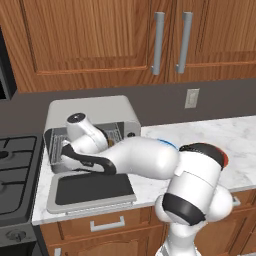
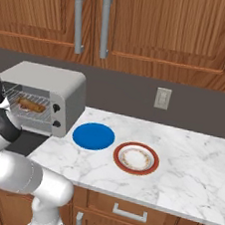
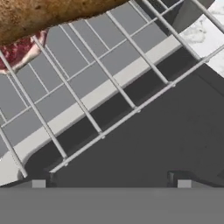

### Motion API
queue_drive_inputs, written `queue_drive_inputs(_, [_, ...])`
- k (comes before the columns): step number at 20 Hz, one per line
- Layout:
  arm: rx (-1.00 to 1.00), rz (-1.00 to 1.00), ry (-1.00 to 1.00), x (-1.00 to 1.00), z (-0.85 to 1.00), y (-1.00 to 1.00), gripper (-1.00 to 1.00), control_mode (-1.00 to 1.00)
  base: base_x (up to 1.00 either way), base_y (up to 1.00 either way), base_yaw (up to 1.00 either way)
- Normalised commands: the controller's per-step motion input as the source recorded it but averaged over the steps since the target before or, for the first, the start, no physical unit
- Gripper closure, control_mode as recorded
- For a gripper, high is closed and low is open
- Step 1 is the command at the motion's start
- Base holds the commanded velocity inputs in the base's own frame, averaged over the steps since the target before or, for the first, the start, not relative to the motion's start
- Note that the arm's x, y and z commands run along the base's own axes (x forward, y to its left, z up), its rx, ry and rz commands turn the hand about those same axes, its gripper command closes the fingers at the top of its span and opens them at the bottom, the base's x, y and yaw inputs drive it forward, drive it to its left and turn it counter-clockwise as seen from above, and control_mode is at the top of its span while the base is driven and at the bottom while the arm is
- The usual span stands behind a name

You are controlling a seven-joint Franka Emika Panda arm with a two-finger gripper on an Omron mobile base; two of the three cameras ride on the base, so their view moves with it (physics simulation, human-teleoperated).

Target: Open the toaster oven door. Place the baguette on the top rack in the toaster oven and place the steak on the bottom rack.

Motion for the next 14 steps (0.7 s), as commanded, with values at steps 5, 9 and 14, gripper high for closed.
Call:
queue_drive_inputs(5, [0.0, 0.01, 0.07, 0.35, 0.0, -0.1, -1.0, -1.0, 0.0, 0.0, 0.0])
queue_drive_inputs(9, [0.0, 0.07, 0.01, 0.33, -0.01, -0.11, -1.0, -1.0, 0.0, 0.0, 0.0])
queue_drive_inputs(14, [0.0, 0.1, -0.1, 0.2, -0.02, -0.04, -1.0, -1.0, 0.0, 0.0, 0.0])
